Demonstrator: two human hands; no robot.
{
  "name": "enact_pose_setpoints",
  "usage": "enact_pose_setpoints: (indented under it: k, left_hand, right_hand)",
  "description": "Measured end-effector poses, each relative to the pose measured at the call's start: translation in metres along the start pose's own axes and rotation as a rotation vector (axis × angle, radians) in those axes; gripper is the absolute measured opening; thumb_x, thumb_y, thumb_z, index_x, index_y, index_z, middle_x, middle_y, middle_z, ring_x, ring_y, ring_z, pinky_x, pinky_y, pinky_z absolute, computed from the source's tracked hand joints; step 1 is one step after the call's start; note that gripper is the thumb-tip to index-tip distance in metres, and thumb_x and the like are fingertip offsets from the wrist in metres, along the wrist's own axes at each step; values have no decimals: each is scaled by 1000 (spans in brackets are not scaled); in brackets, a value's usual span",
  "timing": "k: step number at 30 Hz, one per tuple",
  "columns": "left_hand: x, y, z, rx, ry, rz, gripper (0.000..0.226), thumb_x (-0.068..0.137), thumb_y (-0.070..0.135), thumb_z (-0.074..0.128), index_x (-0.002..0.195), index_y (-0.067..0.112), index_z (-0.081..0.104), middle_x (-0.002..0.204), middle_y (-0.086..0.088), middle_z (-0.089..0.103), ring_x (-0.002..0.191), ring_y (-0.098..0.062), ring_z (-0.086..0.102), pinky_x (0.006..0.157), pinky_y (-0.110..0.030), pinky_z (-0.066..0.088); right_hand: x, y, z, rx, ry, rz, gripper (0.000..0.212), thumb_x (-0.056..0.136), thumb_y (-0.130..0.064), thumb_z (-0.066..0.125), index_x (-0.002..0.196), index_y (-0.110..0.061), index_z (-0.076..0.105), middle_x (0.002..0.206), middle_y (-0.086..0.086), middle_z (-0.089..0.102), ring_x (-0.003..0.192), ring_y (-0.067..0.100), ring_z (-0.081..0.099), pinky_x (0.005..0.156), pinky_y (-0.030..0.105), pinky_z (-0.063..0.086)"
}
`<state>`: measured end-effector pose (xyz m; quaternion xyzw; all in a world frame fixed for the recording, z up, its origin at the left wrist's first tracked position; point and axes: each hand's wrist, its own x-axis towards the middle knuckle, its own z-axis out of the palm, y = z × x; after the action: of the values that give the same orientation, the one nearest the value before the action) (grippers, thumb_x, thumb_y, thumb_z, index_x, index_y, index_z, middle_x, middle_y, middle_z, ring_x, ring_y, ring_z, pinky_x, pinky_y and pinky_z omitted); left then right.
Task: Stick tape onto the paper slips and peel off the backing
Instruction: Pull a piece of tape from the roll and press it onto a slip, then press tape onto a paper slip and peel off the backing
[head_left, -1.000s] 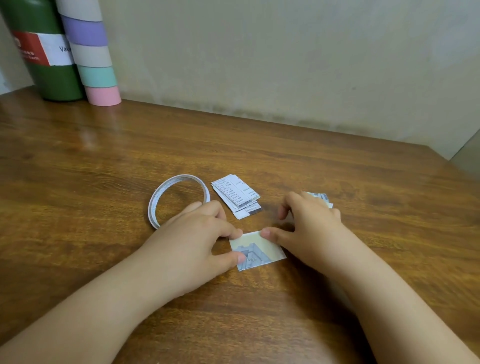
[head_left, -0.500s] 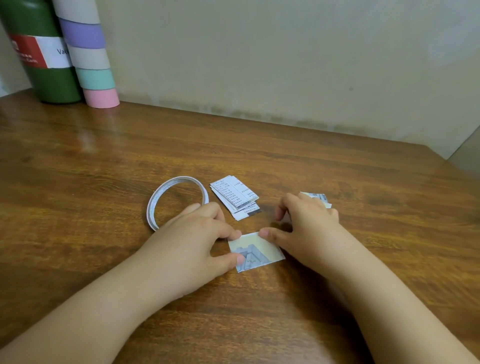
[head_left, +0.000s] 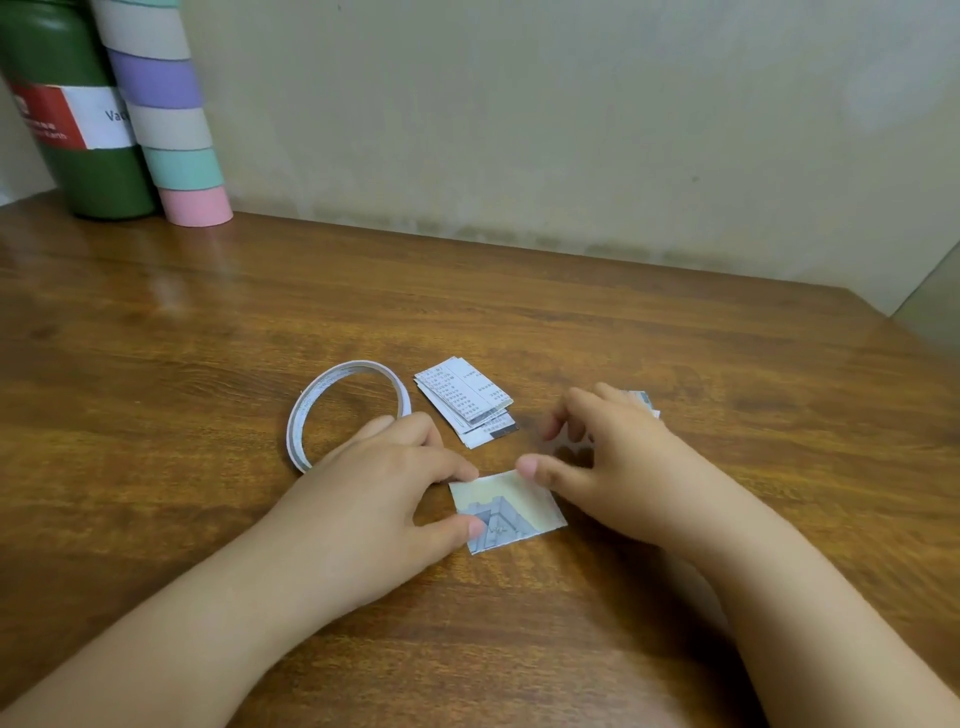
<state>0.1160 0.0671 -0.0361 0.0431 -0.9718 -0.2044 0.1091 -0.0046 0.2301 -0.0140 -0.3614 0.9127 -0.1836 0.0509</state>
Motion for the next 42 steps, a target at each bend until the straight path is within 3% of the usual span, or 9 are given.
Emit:
enact_pose_setpoints:
  k: [5, 12, 17, 21, 25, 27, 30, 35, 42]
  left_hand:
    - [1, -1, 0, 42, 18, 8, 56, 81, 60, 52, 134, 43, 41, 99, 23, 38, 102, 4, 34, 91, -20, 37]
    - [2, -5, 2, 5, 50, 50, 64, 73, 71, 36, 130, 43, 47, 97, 26, 40, 101, 4, 38, 88, -20, 39]
    - [3, -11, -1, -133, 156, 100, 33, 93, 25, 36, 110, 31, 64, 98, 25, 46, 91, 6, 47, 75, -6, 35]
    - [3, -15, -6, -164, 215, 118, 52, 87, -10, 36, 111, 31, 57, 107, 29, 41, 88, 4, 48, 68, -18, 38]
    - [3, -11, -10, -201, 275, 67, 52, 89, -8, 35, 106, 41, 43, 109, 29, 36, 85, 5, 47, 71, -14, 35]
    - [1, -7, -11, -239, 296, 53, 47, 90, -3, 36, 100, 42, 38, 103, 30, 35, 89, 11, 46, 75, -6, 33]
    - [-1, -3, -13, -324, 301, 45, 44, 90, -4, 40, 93, 39, 38, 96, 21, 42, 89, 5, 50, 74, -2, 32]
    - [-4, 4, -18, -435, 207, 110, 43, 92, 1, 41, 88, 43, 37, 87, 10, 47, 72, -6, 53, 64, -9, 36]
    - [-5, 10, -16, -531, 141, 65, 38, 91, 5, 46, 96, 42, 39, 85, 11, 59, 65, -1, 54, 62, -9, 37]
  right_hand:
    - [-6, -12, 1, -51, -216, -81, 44, 68, -60, 69, 97, -34, 48, 101, -16, 39, 104, 8, 36, 88, 26, 36]
    - [-11, -19, -3, 134, -170, -115, 30, 77, -36, 73, 83, -31, 44, 87, -14, 55, 78, 4, 51, 67, 23, 43]
    - [-2, 7, -22, 231, 141, 27, 27, 87, -19, 63, 103, -37, 51, 89, -17, 57, 76, -3, 55, 62, 9, 40]
    - [8, 33, -25, 142, 224, 264, 44, 88, -22, 64, 126, -32, 45, 111, -6, 56, 101, 14, 55, 77, 25, 45]
    - [11, 41, -16, -21, 204, 351, 65, 84, -30, 68, 140, -30, 34, 134, -1, 43, 125, 21, 37, 97, 34, 38]
    - [10, 34, -14, -9, 328, 237, 57, 84, -32, 68, 135, -31, 41, 128, -5, 46, 121, 14, 39, 99, 28, 34]
    - [4, 10, -6, 182, 451, -97, 36, 84, -21, 69, 117, -27, 58, 97, -15, 56, 89, 1, 51, 76, 6, 34]
    - [0, -17, 18, 289, 301, -403, 39, 88, -16, 64, 123, -30, 56, 91, -17, 53, 80, 3, 51, 73, 7, 37]
    - [2, -21, 20, 335, 369, -480, 18, 87, -16, 62, 104, -23, 64, 80, -16, 53, 75, 2, 52, 67, 11, 40]
